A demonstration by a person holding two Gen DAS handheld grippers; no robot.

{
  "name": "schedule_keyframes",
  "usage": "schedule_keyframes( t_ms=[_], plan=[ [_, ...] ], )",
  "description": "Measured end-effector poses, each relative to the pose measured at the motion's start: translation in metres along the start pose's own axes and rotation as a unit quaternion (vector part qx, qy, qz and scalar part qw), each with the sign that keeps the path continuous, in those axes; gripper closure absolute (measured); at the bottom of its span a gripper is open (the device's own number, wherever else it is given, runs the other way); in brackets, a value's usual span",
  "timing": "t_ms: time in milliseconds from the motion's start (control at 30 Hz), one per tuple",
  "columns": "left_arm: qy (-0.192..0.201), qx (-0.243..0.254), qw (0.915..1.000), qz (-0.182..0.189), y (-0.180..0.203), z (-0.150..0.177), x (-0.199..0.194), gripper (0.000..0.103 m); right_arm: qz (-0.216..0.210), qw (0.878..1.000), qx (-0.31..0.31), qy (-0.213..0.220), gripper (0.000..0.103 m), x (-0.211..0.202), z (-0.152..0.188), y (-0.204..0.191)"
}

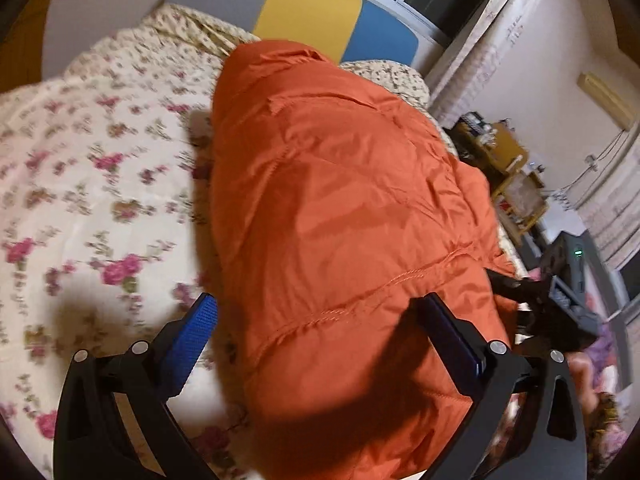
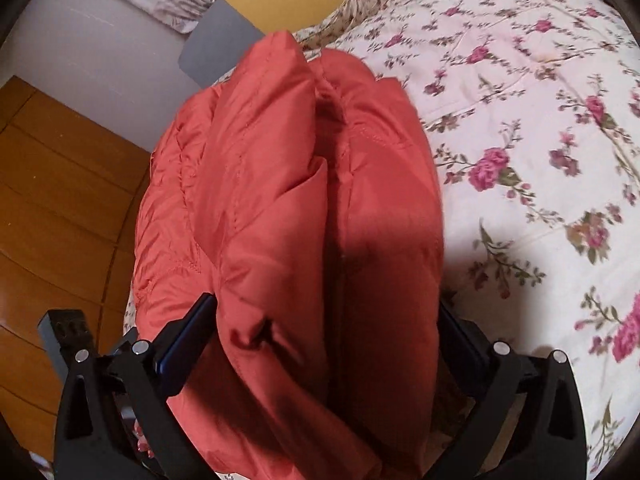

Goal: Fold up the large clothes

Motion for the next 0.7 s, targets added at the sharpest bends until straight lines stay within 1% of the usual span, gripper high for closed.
schedule_keyframes(
  t_ms=[33, 100, 200, 233, 267, 300, 333, 367, 433, 567, 700],
  plan=[
    [-0.013, -0.015, 0.9996, 0.018, -0.002, 0.0, 0.005, 0.003, -0.008, 1.0, 0.001, -0.005, 0.002, 0.002, -0.002, 0.002],
    [-0.02, -0.027, 0.9992, 0.023, -0.004, 0.0, 0.011, 0.003, -0.02, 1.0, 0.001, -0.009, 0.002, 0.006, -0.005, 0.003],
    [-0.028, -0.019, 0.9991, 0.024, 0.001, 0.001, 0.015, 0.003, -0.033, 0.999, -0.009, -0.014, 0.003, 0.012, -0.008, 0.0],
    [-0.029, -0.013, 0.9993, 0.022, 0.004, 0.001, 0.015, 0.003, -0.04, 0.999, -0.014, -0.018, 0.008, 0.014, -0.008, -0.003],
    [-0.027, 0.003, 0.9995, 0.018, 0.011, 0.002, 0.014, 0.003, -0.045, 0.999, -0.017, -0.017, 0.011, 0.014, -0.008, -0.005],
    [-0.024, 0.016, 0.9995, 0.014, 0.016, 0.001, 0.013, 0.004, -0.05, 0.999, -0.02, -0.011, 0.017, 0.011, -0.009, -0.007],
    [-0.018, 0.036, 0.9991, 0.008, 0.024, 0.002, 0.01, 0.007, -0.054, 0.998, -0.022, -0.003, 0.021, 0.008, -0.009, -0.008],
    [-0.012, 0.051, 0.9986, 0.005, 0.031, 0.002, 0.006, 0.008, -0.055, 0.998, -0.024, 0.002, 0.023, 0.005, -0.009, -0.008],
    [0.0, 0.063, 0.998, 0.004, 0.038, 0.001, 0.0, 0.014, -0.059, 0.998, -0.025, 0.012, 0.027, -0.001, -0.009, -0.008],
    [0.028, 0.089, 0.9956, 0.006, 0.048, -0.002, -0.017, 0.019, -0.07, 0.996, -0.032, 0.034, 0.028, -0.016, -0.003, -0.017],
    [0.068, 0.109, 0.9918, 0.004, 0.054, -0.005, -0.041, 0.022, -0.092, 0.993, -0.038, 0.056, 0.028, -0.031, 0.005, -0.035]
  ],
)
Point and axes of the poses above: each gripper's, at about its wrist camera, not at the fingertips, and x roughly the way its jaws point, y to its right, z to its underside, the point moved 1 cm from there along x, roughly the way its jaws point, and after that the axes turned 7 degrees about y, right-handed, at the moved point
